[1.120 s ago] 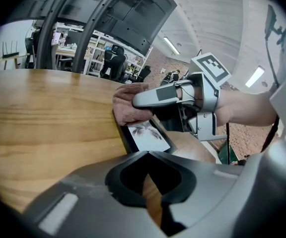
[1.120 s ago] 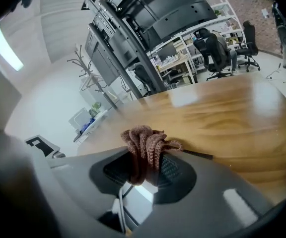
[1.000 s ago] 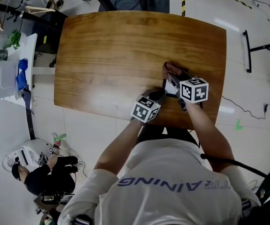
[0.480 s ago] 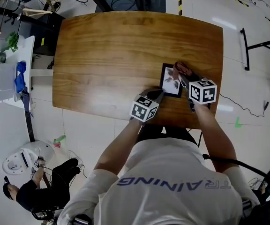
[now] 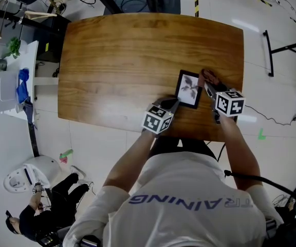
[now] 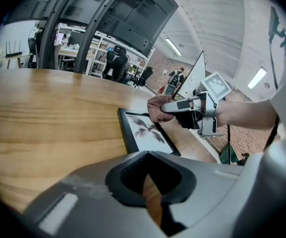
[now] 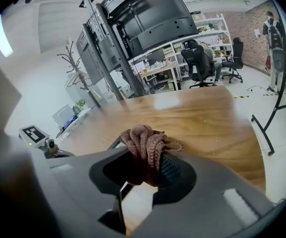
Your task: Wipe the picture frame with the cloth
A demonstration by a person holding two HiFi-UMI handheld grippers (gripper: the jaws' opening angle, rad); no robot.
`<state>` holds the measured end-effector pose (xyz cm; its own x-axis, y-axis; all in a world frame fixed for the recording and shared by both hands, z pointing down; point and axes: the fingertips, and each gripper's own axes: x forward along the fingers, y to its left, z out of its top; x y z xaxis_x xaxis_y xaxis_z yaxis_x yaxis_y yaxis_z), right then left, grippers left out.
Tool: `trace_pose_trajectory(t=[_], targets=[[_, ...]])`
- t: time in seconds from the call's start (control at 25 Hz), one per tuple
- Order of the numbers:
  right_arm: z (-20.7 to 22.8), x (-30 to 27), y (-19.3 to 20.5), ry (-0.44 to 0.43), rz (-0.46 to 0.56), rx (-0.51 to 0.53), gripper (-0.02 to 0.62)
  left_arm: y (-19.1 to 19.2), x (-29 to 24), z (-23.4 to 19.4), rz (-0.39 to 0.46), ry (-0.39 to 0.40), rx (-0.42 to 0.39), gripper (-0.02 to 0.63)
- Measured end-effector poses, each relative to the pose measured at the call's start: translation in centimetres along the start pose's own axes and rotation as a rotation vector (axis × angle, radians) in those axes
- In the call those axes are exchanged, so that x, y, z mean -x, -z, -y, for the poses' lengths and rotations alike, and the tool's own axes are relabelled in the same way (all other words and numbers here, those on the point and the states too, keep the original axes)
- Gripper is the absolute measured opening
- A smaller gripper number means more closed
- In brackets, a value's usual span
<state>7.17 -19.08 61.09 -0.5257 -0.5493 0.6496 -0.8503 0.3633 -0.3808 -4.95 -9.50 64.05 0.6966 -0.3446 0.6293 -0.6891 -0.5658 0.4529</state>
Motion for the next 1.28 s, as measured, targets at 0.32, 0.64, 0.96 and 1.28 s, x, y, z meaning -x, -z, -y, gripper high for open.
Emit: trace_pose_trajectory(t=[0.32,0.64,0.96,1.28], targets=[[0.4,-0.5,0.2,0.005,-0.008,0.019,0.115,0.1,0.0,-0.2,-0.002,0.001,0.016,0.006],[-3.7,0.5,-1.2,-0.055,0.031,0.009,0.115,-0.1,0.0,0.0,-0.001,0.000,0.014,0.006],[-10.8,-2.9,0.6,-0.194,-0.052,0.045,0.115,-0.1,0.0,0.0,0.001,-0.004,0.005,0.006],[-11.6,-4.2,2.6,-0.199,-0.117,0.058,0.115,0.0,0.0,0.0,-0.002,0.000,-0.001,0.006]])
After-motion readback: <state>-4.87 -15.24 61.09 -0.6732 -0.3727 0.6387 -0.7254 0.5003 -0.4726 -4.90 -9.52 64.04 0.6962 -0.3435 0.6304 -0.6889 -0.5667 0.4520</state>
